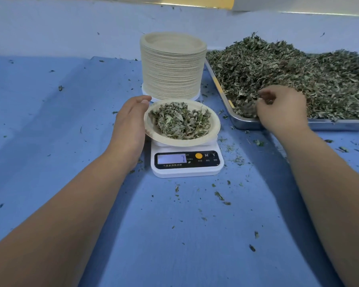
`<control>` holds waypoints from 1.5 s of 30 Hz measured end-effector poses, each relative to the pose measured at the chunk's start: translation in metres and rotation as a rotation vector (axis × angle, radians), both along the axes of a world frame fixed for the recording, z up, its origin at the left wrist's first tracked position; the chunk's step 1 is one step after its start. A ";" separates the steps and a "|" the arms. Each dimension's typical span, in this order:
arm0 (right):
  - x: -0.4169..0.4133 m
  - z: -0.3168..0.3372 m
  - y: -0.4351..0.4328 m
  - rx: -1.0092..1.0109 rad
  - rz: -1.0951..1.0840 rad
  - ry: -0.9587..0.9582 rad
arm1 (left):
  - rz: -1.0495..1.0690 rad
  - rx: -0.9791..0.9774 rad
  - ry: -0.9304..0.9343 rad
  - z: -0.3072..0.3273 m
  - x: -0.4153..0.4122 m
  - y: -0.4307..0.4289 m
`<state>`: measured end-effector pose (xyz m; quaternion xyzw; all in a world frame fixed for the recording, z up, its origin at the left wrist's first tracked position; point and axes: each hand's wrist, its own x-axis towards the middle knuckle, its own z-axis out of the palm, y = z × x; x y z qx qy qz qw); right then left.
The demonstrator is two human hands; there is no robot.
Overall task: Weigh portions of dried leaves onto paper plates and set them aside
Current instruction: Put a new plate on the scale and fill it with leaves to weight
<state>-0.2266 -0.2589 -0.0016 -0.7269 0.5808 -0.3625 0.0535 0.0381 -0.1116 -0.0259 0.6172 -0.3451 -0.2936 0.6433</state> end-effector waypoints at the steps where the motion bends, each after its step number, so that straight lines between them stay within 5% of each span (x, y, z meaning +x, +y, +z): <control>1: 0.002 0.001 0.002 0.007 0.003 0.004 | -0.002 0.001 0.001 0.000 0.000 0.000; 10: 0.041 0.005 0.036 -0.116 0.276 0.019 | -0.003 0.011 0.018 -0.001 0.002 -0.001; 24: 0.063 0.000 0.058 -0.030 0.309 0.188 | -0.062 0.044 -0.020 -0.002 0.003 -0.003; 33: 0.078 0.004 0.077 -0.075 0.411 0.127 | 0.040 0.021 0.057 0.005 0.010 -0.001; 45: 0.080 0.002 0.090 0.160 0.690 0.146 | 0.121 -0.009 0.231 0.013 0.026 0.005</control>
